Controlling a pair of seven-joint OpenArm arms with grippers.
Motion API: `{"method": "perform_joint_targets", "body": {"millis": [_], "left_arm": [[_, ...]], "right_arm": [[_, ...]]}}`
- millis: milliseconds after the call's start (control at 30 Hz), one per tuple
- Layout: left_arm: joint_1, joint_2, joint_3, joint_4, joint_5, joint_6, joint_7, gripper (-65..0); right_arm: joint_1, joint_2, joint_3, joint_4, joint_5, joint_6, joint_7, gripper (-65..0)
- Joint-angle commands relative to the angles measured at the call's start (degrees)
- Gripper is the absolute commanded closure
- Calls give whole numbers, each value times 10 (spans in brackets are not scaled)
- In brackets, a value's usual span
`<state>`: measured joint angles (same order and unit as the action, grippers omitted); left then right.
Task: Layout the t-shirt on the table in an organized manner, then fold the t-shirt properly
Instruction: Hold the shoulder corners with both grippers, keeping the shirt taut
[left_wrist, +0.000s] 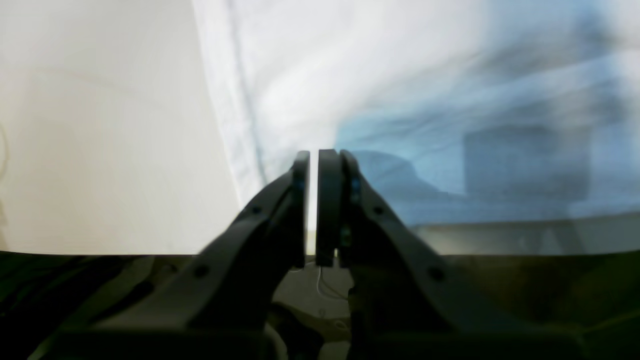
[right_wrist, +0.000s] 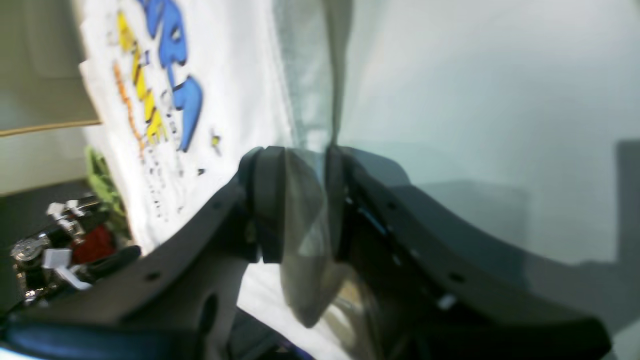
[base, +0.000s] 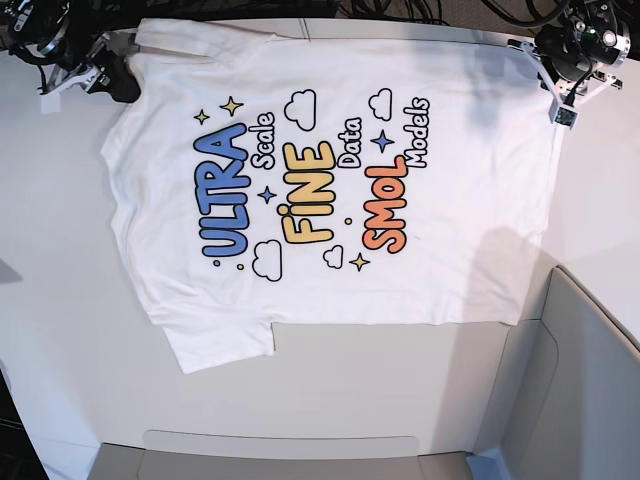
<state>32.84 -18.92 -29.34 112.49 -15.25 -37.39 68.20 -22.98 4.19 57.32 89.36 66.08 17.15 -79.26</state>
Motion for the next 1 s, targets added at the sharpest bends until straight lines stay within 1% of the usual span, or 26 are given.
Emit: {"method": "perform_joint_targets", "body": {"millis": [0, 133, 167, 233, 267, 300, 367, 433, 967], "left_arm": [[2, -7, -2, 8, -1, 1, -1, -43], [-5, -7, -2, 8, -1, 1, -1, -43], [-5, -7, -2, 8, -1, 1, -1, -43], [-6, -7, -2, 8, -1, 1, -1, -43], [-6, -7, -2, 8, -2, 1, -1, -43], [-6, -7, -2, 8, -3, 1, -1, -43], [-6, -6, -2, 8, -3, 1, -1, -43], [-8, -6, -2, 8, -3, 1, -1, -43], [-10, -6, -1, 7, -3, 1, -1, -43]], "right_arm": [[0, 5, 2, 6, -12, 0, -7, -156], [3, 5, 1, 4, -13, 0, -7, -153], [3, 7, 1, 4, -14, 0, -7, -140], [3, 7, 1, 4, -14, 0, -7, -80], [3, 7, 1, 4, -16, 0, -7, -30], [4, 7, 1, 4, -27, 0, -7, 0], [17, 6, 1, 4, -62, 0, -7, 0], [20, 6, 1, 4, -78, 0, -7, 0], [26, 5, 1, 4, -82, 0, -7, 0]]}}
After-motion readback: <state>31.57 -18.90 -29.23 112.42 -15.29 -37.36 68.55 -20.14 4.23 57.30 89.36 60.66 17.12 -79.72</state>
